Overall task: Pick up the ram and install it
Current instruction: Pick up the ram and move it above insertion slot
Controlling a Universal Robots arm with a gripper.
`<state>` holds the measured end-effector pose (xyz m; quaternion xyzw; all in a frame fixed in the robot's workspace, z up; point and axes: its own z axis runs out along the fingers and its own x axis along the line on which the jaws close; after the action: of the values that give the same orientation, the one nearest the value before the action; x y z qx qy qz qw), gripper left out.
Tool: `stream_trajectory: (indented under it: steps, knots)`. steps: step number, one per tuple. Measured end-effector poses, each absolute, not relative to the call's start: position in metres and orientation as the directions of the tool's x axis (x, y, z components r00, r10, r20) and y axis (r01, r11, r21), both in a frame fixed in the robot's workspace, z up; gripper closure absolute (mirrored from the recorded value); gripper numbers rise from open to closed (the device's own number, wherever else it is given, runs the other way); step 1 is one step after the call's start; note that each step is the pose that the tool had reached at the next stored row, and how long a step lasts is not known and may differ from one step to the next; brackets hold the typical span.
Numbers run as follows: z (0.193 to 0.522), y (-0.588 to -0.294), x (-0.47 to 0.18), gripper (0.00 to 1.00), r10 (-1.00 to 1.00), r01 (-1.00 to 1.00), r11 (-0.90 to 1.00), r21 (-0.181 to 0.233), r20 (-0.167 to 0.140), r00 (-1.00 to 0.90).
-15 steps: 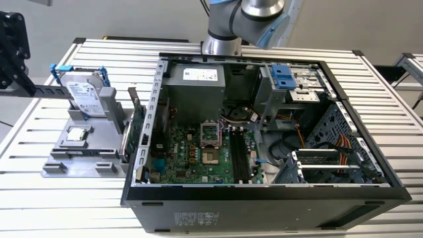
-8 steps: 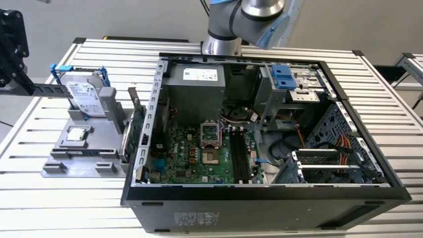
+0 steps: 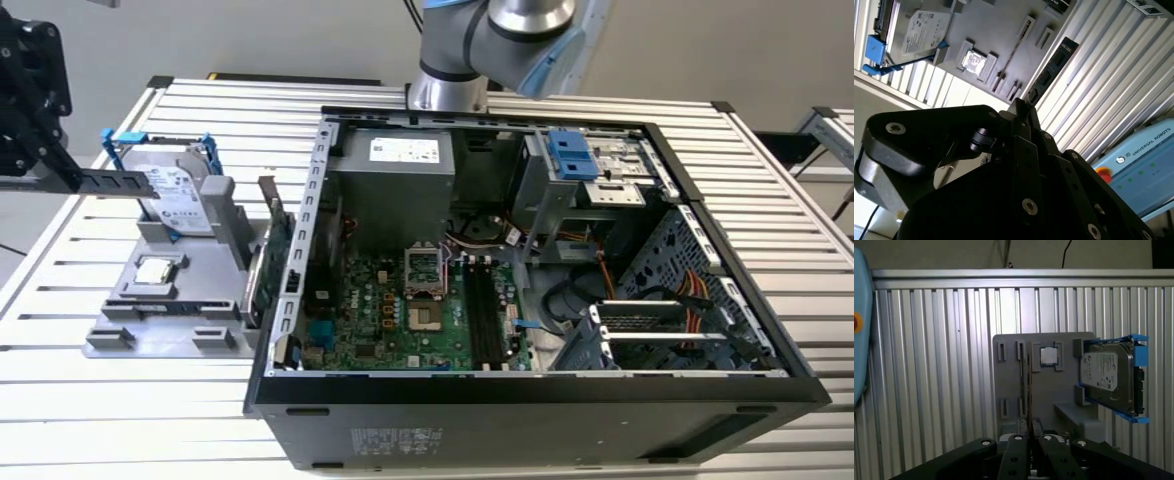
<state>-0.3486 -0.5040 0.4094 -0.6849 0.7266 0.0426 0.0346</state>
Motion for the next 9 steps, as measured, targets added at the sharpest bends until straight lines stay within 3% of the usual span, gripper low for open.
stream_trajectory:
  steps: [9]
  knots:
    - [0.409, -0.504, -0.334, 1.00, -0.992, -0.998, 0.058, 0.014, -0.109, -0.059]
